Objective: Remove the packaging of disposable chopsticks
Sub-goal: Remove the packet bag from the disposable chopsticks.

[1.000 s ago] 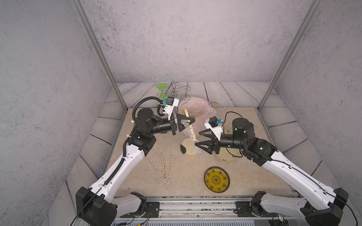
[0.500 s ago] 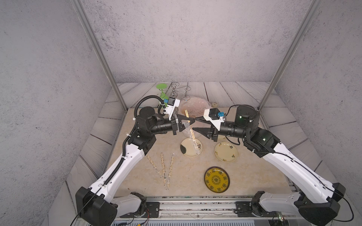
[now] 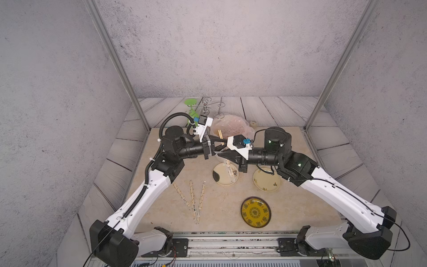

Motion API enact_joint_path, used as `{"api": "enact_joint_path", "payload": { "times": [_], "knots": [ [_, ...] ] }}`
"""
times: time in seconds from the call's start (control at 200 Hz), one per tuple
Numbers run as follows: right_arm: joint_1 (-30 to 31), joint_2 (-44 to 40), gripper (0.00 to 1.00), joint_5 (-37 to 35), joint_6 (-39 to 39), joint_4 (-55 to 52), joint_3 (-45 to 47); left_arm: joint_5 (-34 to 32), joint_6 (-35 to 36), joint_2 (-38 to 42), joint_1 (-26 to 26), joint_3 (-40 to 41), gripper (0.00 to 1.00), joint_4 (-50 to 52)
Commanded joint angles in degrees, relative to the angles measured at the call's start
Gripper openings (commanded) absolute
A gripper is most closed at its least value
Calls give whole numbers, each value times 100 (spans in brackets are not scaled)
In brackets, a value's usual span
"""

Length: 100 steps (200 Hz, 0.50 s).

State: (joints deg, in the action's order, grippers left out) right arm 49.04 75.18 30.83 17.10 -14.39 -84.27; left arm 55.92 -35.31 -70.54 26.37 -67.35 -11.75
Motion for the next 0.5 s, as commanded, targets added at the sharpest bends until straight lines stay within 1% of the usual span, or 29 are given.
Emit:
{"api": "enact_joint_path", "payload": {
  "times": [0.0,0.12,0.24,0.365,0.495],
  "knots": [
    [20,-210,0,-331,-157,65,111,-238,174,101,-97,-163,0,81],
    [23,-501,0,-518,-201,-41,487,-496,130,170,-362,-93,0,63],
    [19,-814,0,-621,-502,-93,1074,-784,-127,249,-704,81,0,-250],
    [25,-1187,0,-544,-1078,114,1954,-761,-370,183,-975,147,0,-485],
    [18,-1439,0,-455,-1529,286,2574,-742,-487,158,-1071,196,0,-645]
  ]
}}
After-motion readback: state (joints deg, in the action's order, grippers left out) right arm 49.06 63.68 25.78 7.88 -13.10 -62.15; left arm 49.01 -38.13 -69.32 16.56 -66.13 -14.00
